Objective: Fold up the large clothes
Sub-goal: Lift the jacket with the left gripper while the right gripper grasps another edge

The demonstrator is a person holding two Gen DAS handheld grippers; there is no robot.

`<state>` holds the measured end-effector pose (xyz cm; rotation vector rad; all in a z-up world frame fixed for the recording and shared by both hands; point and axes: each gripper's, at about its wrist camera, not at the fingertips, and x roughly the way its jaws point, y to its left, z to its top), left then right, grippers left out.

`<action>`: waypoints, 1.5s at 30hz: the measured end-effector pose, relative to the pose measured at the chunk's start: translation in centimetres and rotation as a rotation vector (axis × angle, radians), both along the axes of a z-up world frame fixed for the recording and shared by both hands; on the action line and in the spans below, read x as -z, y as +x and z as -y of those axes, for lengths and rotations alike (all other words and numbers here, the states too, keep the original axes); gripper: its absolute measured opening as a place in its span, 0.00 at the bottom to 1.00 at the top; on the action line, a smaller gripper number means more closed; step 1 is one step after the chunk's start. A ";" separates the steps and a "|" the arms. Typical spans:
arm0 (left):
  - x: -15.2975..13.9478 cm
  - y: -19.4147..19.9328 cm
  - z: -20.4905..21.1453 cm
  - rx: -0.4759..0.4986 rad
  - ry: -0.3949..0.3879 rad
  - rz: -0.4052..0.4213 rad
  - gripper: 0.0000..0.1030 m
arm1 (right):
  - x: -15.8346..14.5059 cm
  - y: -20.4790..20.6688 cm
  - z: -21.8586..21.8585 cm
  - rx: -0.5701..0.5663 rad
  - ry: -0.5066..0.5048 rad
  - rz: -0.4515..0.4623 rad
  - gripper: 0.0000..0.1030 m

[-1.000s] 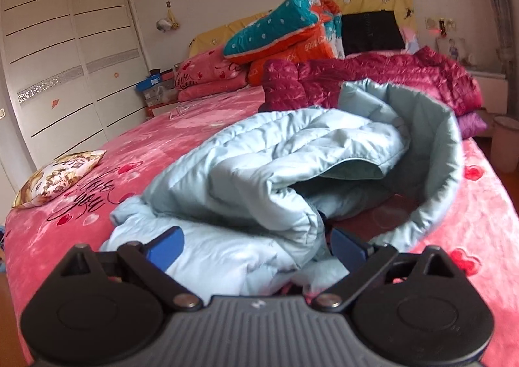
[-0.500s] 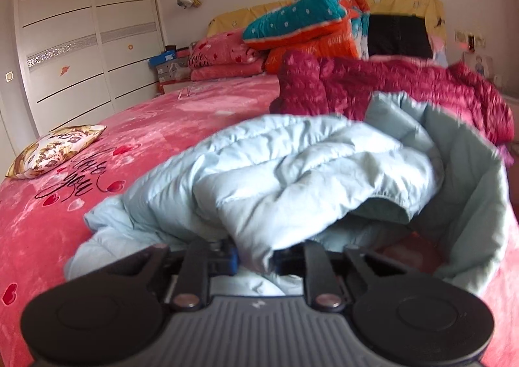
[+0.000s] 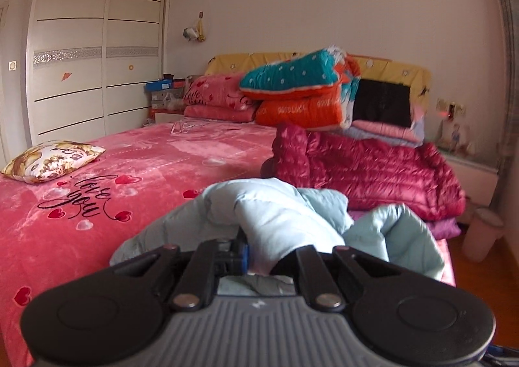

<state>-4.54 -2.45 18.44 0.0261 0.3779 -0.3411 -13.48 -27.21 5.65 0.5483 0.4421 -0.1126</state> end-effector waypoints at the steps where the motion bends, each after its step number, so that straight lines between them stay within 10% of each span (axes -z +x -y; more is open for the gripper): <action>1: -0.3 -0.7 -0.6 0.003 -0.010 -0.001 0.05 | 0.0 -0.1 0.0 -0.013 0.017 0.011 1.00; 16: -1.3 -8.4 -7.3 0.058 -0.126 -0.049 0.05 | -1.3 -2.0 -9.4 -0.319 -0.250 0.022 1.00; 30: -2.0 -12.1 -10.3 0.143 -0.232 -0.046 0.05 | -0.7 -3.5 -22.3 -0.298 -0.864 0.027 1.00; 37: -2.6 -13.1 -12.4 0.131 -0.270 -0.019 0.05 | -2.4 -2.7 -20.2 -0.166 -0.808 0.017 0.33; 45: -5.2 -14.9 -14.1 0.139 -0.331 0.077 0.05 | -9.2 -7.9 -17.6 0.030 -0.730 0.185 0.16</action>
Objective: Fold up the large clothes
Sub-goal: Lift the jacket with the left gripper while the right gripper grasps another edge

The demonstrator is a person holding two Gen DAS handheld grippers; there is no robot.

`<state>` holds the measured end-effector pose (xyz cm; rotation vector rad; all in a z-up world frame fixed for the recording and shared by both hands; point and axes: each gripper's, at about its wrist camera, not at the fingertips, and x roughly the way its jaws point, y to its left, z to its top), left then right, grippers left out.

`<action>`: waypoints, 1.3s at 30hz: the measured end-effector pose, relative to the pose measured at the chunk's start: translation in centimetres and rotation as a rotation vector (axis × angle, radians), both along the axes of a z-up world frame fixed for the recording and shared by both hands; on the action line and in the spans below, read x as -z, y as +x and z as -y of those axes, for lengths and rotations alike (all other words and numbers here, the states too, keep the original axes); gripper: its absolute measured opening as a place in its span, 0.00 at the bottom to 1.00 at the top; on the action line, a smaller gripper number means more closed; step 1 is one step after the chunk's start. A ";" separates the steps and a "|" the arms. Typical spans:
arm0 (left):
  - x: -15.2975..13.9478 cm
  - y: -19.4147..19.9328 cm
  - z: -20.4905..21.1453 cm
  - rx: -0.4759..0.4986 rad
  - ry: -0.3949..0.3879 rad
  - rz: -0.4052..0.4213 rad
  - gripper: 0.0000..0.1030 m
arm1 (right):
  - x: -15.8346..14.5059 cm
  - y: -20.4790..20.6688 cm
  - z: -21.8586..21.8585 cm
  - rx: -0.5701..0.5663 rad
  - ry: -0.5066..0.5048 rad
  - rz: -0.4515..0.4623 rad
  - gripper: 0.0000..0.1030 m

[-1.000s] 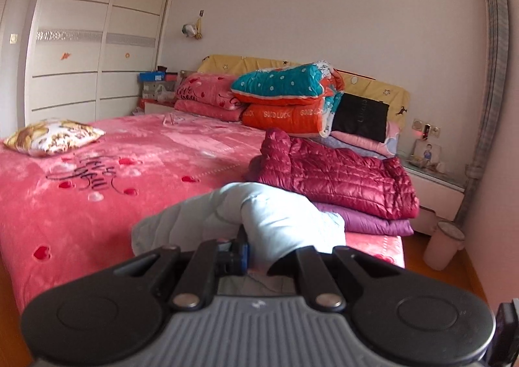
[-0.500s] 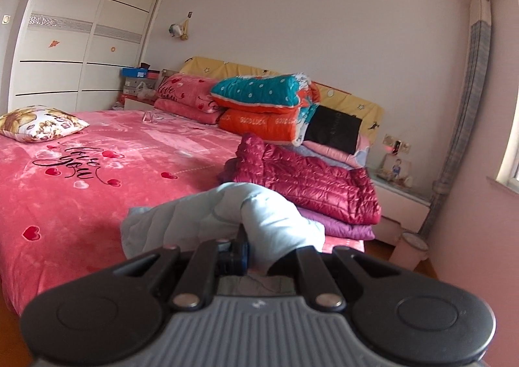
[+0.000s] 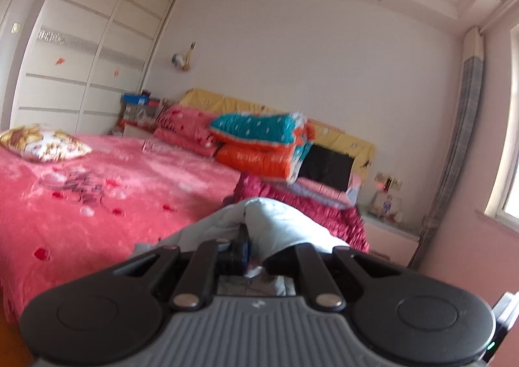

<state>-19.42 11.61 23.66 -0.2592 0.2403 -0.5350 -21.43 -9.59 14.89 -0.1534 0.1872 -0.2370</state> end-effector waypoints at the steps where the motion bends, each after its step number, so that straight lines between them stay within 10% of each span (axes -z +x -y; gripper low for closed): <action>1: -0.6 -0.3 -0.1 0.002 -0.008 0.020 0.05 | -1.1 -0.6 0.1 0.011 0.010 0.030 0.15; 23: -12.1 -7.3 -1.9 -0.047 -0.170 0.491 0.05 | -20.8 -12.2 -1.7 -0.008 -0.079 0.573 0.15; 30: -10.6 -1.3 0.7 -0.121 -0.048 0.396 0.06 | -22.3 -6.7 1.0 -0.074 0.016 0.438 0.15; 39: -2.9 13.2 3.6 -0.214 0.105 0.156 0.06 | -16.0 10.7 4.8 -0.112 0.172 0.057 0.15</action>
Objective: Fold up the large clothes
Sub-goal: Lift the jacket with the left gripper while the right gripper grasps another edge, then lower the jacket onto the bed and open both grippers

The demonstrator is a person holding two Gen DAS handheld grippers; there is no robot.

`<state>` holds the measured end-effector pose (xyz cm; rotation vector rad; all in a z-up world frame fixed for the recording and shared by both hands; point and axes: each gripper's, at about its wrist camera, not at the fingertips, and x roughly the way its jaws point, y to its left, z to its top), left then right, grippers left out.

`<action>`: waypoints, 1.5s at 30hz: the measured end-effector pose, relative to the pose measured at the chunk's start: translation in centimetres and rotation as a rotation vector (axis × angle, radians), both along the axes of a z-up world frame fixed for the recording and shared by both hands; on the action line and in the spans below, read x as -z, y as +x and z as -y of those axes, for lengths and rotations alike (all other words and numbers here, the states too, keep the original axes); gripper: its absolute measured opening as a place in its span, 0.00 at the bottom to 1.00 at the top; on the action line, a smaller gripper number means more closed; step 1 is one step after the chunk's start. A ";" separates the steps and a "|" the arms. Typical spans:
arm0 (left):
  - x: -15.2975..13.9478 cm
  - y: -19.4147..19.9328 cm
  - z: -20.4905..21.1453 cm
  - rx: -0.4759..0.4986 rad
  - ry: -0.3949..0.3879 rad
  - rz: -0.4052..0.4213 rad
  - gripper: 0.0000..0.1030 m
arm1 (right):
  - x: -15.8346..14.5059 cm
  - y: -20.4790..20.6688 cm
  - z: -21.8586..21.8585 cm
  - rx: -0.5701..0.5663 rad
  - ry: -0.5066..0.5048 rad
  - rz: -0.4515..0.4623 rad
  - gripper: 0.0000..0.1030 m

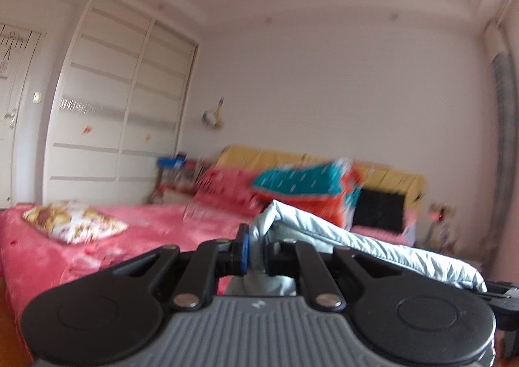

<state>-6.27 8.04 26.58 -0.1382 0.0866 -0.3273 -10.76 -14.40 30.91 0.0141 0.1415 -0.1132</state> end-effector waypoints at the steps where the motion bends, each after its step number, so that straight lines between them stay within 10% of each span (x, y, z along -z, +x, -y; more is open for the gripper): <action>1: 0.8 1.4 0.3 -0.005 0.016 -0.018 0.06 | 1.1 1.0 -0.8 0.000 0.004 -0.023 0.16; 12: 9.7 12.8 2.7 -0.067 0.153 -0.153 0.06 | 12.5 12.8 -1.3 0.044 -0.027 -0.210 0.30; 19: 15.7 17.2 3.8 -0.105 0.261 -0.278 0.09 | 18.0 18.2 0.7 0.073 -0.075 -0.316 0.74; 24: 18.4 19.1 3.3 -0.127 0.316 -0.374 0.49 | 20.6 21.0 1.4 0.084 -0.100 -0.357 0.98; 29: 18.1 17.7 1.7 -0.103 0.317 -0.412 0.75 | 21.6 21.4 2.5 0.096 -0.084 -0.429 1.00; 45: 12.9 4.2 -2.1 0.002 0.309 -0.460 0.77 | 16.0 10.7 5.8 0.012 0.231 -0.321 1.00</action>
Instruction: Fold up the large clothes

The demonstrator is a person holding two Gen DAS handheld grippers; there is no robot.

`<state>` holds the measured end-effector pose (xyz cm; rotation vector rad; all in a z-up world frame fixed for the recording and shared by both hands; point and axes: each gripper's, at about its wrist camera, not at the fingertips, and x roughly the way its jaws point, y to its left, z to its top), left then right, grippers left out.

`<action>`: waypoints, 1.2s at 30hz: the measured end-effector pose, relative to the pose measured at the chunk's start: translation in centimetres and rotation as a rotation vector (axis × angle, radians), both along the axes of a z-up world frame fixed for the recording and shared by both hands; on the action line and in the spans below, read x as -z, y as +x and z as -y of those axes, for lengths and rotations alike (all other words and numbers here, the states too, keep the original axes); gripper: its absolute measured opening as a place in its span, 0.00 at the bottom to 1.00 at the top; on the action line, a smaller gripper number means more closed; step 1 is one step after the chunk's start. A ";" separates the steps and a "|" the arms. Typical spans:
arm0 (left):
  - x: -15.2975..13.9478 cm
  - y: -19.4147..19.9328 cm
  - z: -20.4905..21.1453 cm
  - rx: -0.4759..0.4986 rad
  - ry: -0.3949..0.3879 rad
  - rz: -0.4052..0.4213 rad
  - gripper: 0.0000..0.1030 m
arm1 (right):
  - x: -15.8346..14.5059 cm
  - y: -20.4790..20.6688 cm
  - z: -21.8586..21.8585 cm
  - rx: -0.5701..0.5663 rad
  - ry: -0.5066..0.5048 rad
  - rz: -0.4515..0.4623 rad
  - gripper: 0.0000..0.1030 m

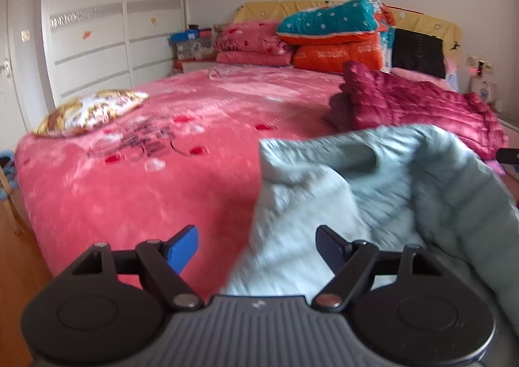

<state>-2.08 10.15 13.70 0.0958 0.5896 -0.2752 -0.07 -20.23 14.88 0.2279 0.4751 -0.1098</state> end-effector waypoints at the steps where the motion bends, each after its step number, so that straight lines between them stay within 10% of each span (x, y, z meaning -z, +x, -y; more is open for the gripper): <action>1: 0.0 -1.0 0.0 0.010 -0.005 -0.010 0.77 | -0.2 -1.4 0.1 0.008 0.012 0.003 1.00; 10: 1.5 -9.2 0.6 0.068 -0.042 -0.081 0.77 | 2.5 -12.1 -1.0 0.019 0.090 -0.026 1.00; 23: 3.5 -17.4 2.8 0.191 -0.036 -0.182 0.77 | 6.3 -20.3 -7.3 -0.022 -0.091 -0.119 1.00; 36: 7.2 -21.5 7.7 0.351 0.183 -0.250 0.64 | 8.5 -21.2 -8.7 -0.063 -0.254 -0.193 1.00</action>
